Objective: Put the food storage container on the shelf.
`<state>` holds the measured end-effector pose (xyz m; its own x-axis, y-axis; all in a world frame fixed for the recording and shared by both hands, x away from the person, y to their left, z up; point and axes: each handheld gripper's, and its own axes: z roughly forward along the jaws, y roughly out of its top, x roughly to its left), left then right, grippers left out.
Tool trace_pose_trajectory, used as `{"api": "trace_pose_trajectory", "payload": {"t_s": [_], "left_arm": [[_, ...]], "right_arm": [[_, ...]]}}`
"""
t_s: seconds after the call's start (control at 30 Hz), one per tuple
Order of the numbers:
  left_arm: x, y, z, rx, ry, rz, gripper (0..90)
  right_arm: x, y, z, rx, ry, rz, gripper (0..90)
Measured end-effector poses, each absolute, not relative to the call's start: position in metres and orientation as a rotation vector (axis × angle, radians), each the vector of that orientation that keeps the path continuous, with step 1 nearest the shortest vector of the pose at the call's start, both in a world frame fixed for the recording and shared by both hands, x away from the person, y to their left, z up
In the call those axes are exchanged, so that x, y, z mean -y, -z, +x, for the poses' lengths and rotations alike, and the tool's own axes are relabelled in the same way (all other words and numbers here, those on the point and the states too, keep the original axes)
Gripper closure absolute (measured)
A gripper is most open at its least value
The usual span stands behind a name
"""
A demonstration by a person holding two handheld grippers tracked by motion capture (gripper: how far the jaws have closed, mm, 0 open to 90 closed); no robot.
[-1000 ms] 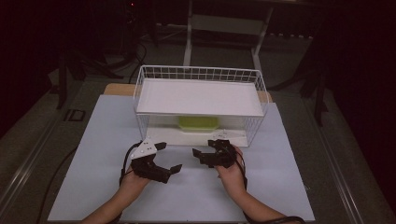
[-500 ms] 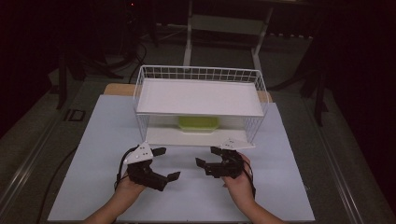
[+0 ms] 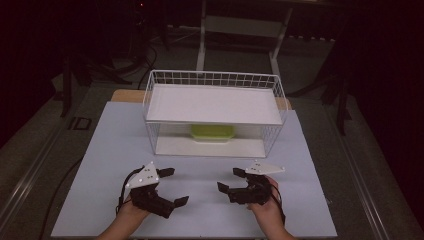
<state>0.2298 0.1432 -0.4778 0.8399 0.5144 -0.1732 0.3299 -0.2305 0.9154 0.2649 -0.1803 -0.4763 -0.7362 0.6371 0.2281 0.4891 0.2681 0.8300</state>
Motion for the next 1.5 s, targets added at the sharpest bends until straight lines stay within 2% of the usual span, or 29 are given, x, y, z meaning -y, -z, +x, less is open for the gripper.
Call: {"api": "trace_pose_trajectory", "payload": {"t_s": [0.63, 1.03, 1.5], "left_arm": [[-0.150, 0.493, 0.215, -0.639, -0.139, 1.887, 0.0], [-0.154, 0.510, 0.218, -0.643, -0.131, 1.880, 0.0], [-0.150, 0.512, 0.219, -0.637, -0.128, 1.884, 0.0]], "right_arm": [[0.219, 0.484, 0.244, -2.382, -1.387, 1.082, 18.8], [0.219, 0.500, 0.249, -2.442, -1.351, 0.977, 18.8], [0.224, 0.501, 0.253, -2.445, -1.366, 0.967, 18.4]]}}
